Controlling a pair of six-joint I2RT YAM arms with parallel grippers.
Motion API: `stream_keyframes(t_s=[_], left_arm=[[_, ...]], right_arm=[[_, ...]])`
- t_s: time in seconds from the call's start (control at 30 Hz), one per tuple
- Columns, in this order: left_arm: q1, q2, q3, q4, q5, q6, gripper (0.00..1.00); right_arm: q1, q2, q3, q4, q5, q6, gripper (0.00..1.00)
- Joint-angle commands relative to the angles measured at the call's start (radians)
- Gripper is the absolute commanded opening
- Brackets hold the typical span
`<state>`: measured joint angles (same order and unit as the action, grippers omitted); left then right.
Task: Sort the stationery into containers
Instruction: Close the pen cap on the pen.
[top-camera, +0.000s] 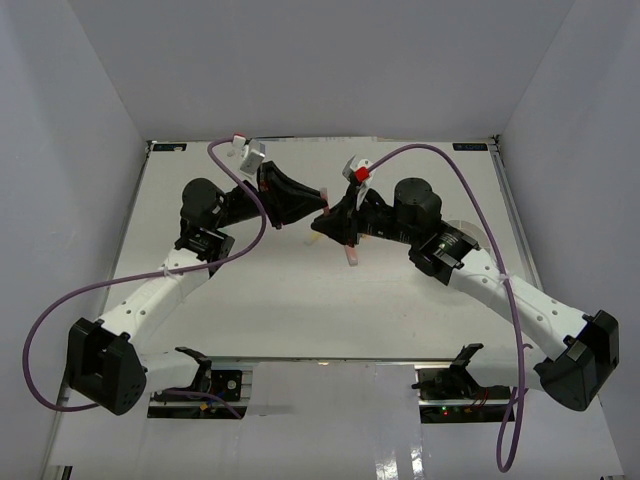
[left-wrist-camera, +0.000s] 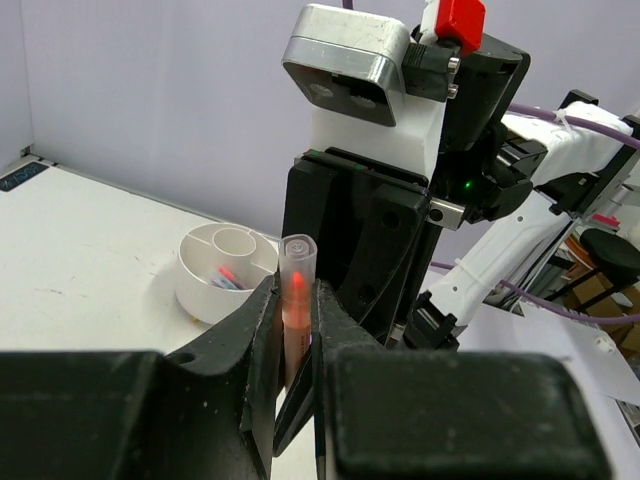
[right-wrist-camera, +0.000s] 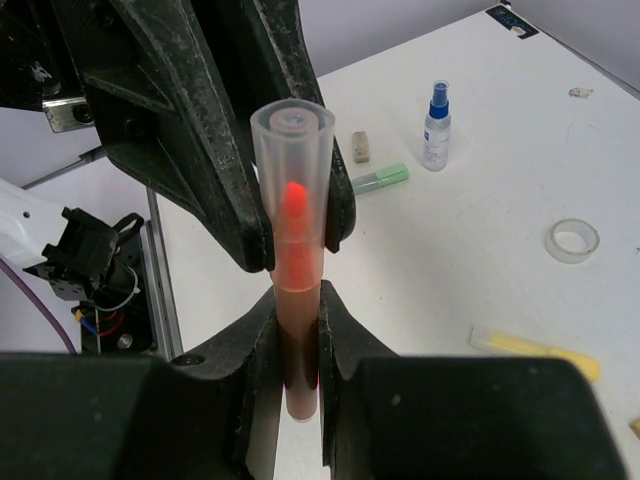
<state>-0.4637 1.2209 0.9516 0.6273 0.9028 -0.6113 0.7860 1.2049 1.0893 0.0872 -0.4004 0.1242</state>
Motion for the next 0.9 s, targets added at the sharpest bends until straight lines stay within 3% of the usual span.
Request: stream_keyframes(t_s=[0.0, 0.27, 0.47, 0.53, 0.87], left_arm=[[-0.007, 0.026, -0.027, -0.153, 0.09, 0.015, 0.0], [-0.007, 0.003, -0.07, -0.103, 0.071, 0.025, 0.0], [-0.007, 0.003, -0.074, -0.087, 0.028, 0.041, 0.0], [-0.007, 0.003, -0.071, -0.081, 0.016, 0.044, 0.0], [-0.007, 0.025, -0.03, -0.092, -0.044, 0.087, 0.0]], right_arm=[[-0.004, -0.068, 0.035, 0.281, 0.02, -0.005, 0.08], [-0.004, -0.076, 0.017, 0.298, 0.044, 0.012, 0.27], [-0.004, -0.079, 0.003, 0.286, 0.049, 0.017, 0.33], [-0.004, -0.08, 0.001, 0.27, 0.049, 0.017, 0.43], [-0.004, -0.123, -0.061, 0.116, 0.044, -0.011, 0.7]])
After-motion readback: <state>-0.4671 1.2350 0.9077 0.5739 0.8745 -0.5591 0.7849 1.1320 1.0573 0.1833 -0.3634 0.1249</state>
